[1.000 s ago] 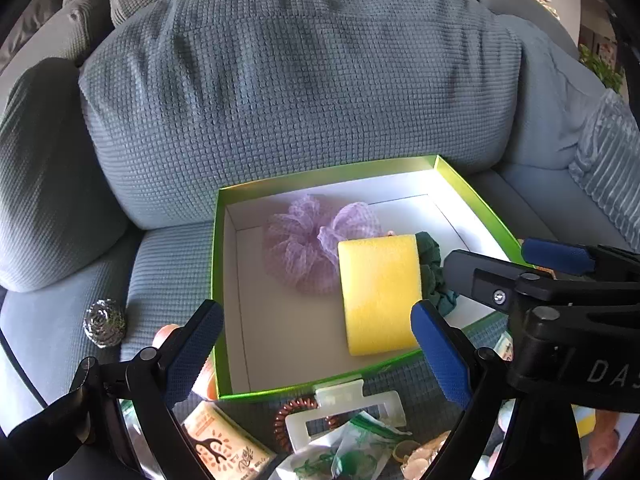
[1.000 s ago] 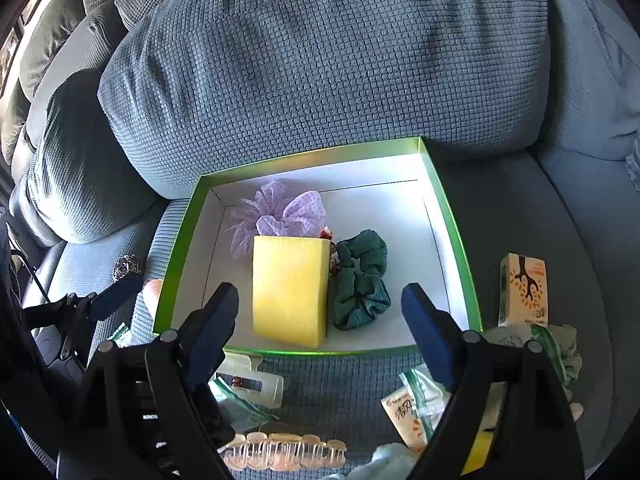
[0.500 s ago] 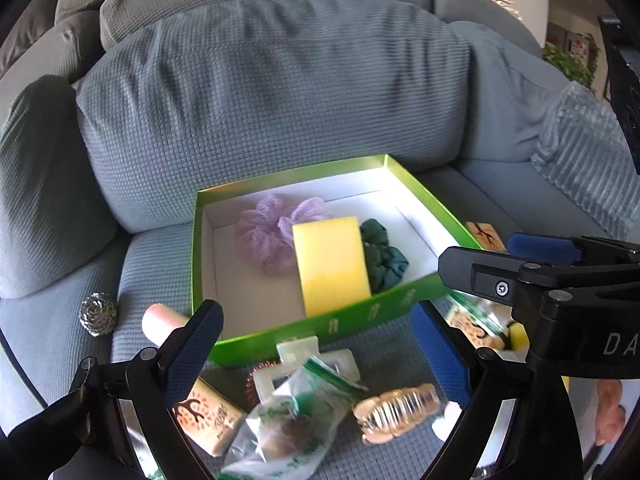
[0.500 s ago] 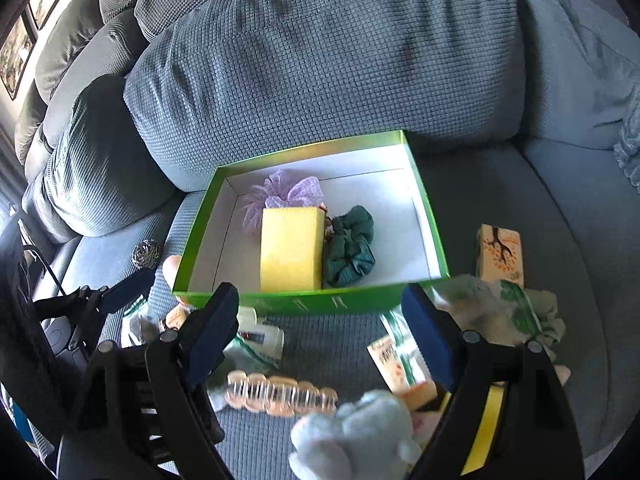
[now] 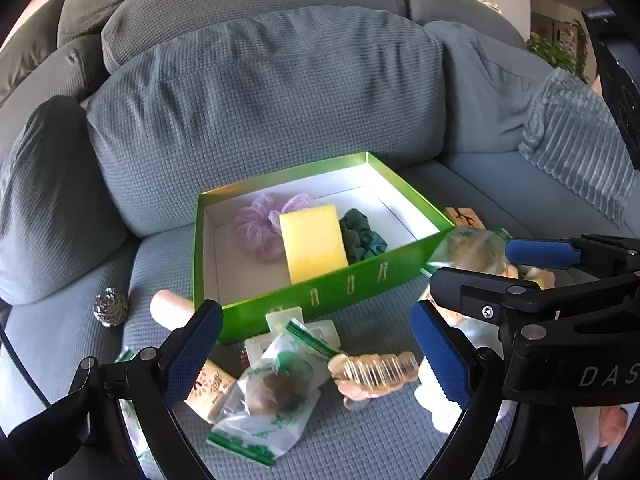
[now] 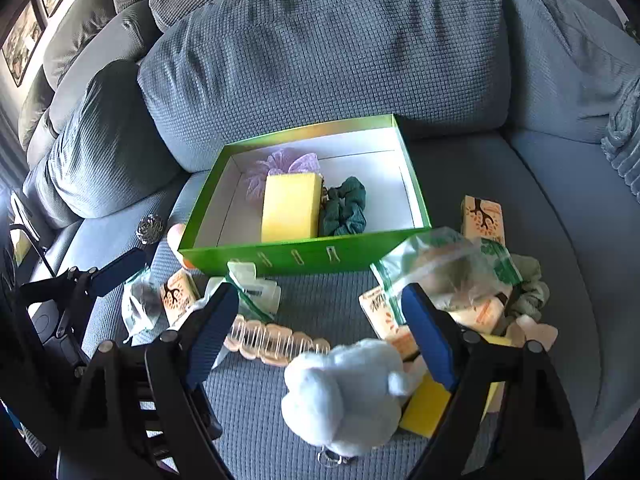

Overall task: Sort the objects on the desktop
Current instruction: 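Move the right gripper back over the remaining pile of items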

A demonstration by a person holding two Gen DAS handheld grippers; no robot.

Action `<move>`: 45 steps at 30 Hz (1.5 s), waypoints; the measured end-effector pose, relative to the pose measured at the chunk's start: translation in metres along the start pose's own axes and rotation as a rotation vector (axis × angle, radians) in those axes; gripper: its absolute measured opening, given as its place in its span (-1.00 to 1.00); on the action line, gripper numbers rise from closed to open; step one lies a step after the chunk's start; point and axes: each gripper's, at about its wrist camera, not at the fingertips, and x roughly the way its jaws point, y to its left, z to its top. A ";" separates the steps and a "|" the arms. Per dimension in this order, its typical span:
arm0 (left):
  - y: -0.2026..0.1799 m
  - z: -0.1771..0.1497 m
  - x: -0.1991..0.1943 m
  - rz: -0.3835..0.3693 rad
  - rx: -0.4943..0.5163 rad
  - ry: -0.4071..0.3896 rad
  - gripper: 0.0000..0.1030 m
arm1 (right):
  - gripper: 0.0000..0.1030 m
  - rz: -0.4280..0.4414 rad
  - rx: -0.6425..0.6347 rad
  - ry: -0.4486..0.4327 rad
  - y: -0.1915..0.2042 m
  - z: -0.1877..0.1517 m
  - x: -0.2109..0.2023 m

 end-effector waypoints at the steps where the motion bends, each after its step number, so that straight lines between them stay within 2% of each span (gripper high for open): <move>1: -0.002 -0.002 -0.001 -0.004 0.003 0.001 0.85 | 0.63 0.000 -0.001 0.000 0.000 -0.002 -0.002; 15: -0.032 -0.028 -0.022 -0.040 0.046 0.005 0.85 | 0.63 -0.013 0.026 0.005 -0.016 -0.037 -0.025; 27: -0.051 -0.059 -0.021 -0.116 0.058 0.073 0.85 | 0.65 -0.010 0.064 0.048 -0.026 -0.069 -0.029; 29: -0.054 -0.062 -0.021 -0.113 0.053 0.079 0.98 | 0.65 -0.014 0.067 0.057 -0.026 -0.074 -0.027; 45: -0.077 -0.080 -0.016 -0.129 0.077 0.095 0.98 | 0.65 -0.026 0.077 0.081 -0.025 -0.094 -0.020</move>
